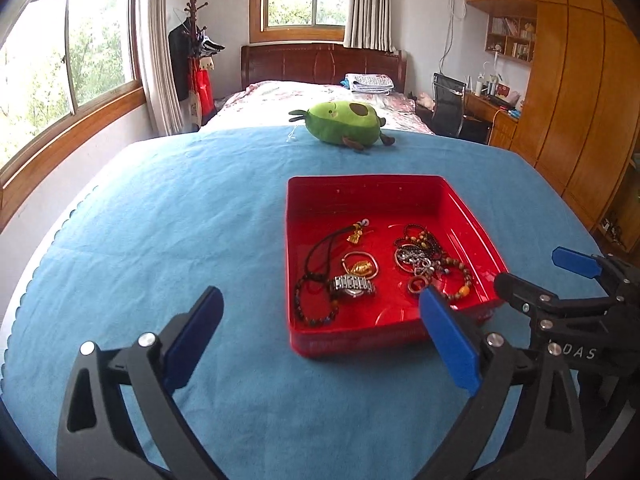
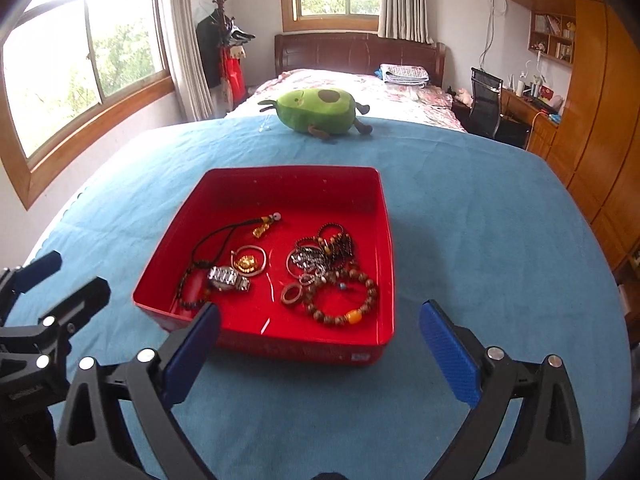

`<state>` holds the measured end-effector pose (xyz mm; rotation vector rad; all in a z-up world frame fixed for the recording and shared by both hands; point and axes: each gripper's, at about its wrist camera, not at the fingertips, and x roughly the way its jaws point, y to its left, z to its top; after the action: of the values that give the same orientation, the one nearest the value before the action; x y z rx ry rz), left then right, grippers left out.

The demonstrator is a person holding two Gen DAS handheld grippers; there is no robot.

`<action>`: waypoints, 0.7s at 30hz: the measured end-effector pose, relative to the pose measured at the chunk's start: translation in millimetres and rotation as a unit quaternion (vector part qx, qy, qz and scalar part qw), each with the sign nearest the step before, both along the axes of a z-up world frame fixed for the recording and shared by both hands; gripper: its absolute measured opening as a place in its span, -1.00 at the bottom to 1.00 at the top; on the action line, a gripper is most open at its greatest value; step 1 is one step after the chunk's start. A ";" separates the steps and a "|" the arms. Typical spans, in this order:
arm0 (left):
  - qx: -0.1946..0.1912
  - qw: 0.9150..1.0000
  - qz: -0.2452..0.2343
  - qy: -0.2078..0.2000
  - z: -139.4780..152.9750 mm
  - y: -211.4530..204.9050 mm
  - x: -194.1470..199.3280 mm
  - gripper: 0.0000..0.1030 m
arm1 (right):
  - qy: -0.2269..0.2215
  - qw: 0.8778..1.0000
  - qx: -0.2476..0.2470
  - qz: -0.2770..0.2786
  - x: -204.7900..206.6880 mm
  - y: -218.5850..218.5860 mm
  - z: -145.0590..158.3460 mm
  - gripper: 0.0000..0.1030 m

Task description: Organize jewelry

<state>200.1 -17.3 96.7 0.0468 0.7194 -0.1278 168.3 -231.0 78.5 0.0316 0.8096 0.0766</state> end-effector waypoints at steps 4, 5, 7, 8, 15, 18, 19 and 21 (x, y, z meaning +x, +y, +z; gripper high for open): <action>0.012 1.000 -0.002 -0.002 2.2 -2.3 -9.4 0.93 | -0.003 1.000 -0.001 0.003 -8.3 1.8 1.3 0.93; 0.015 1.000 -0.002 -0.003 2.2 -3.2 -9.7 0.93 | -0.003 1.000 0.001 0.003 -9.2 1.6 1.3 0.93; 0.025 1.000 -0.003 -0.004 1.5 -5.2 -12.2 0.94 | -0.003 1.000 0.006 0.002 -12.4 1.5 1.1 0.93; 0.032 0.999 -0.003 -0.003 0.6 -6.6 -13.0 0.94 | -0.002 1.000 0.007 0.000 -13.5 1.1 1.0 0.93; 0.032 0.999 0.001 -0.001 -3.7 -4.8 -17.7 0.94 | 0.013 1.000 0.016 -0.004 -12.0 -3.9 -3.8 0.93; 0.032 0.999 0.007 -0.003 -4.5 -2.3 -15.0 0.94 | 0.021 1.000 0.018 -0.006 -8.6 -5.3 -7.4 0.93; 0.032 0.999 0.007 -0.002 -5.4 -1.8 -13.7 0.94 | 0.023 1.000 0.013 -0.007 -7.0 -5.3 -8.9 0.93; 0.029 1.000 0.011 0.003 -8.1 1.7 -9.4 0.94 | 0.026 1.000 0.009 -0.013 -4.3 -6.1 -11.5 0.93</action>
<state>190.7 -15.6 88.6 0.0949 0.7293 -0.0864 164.0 -237.1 67.0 0.0611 0.8605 0.0597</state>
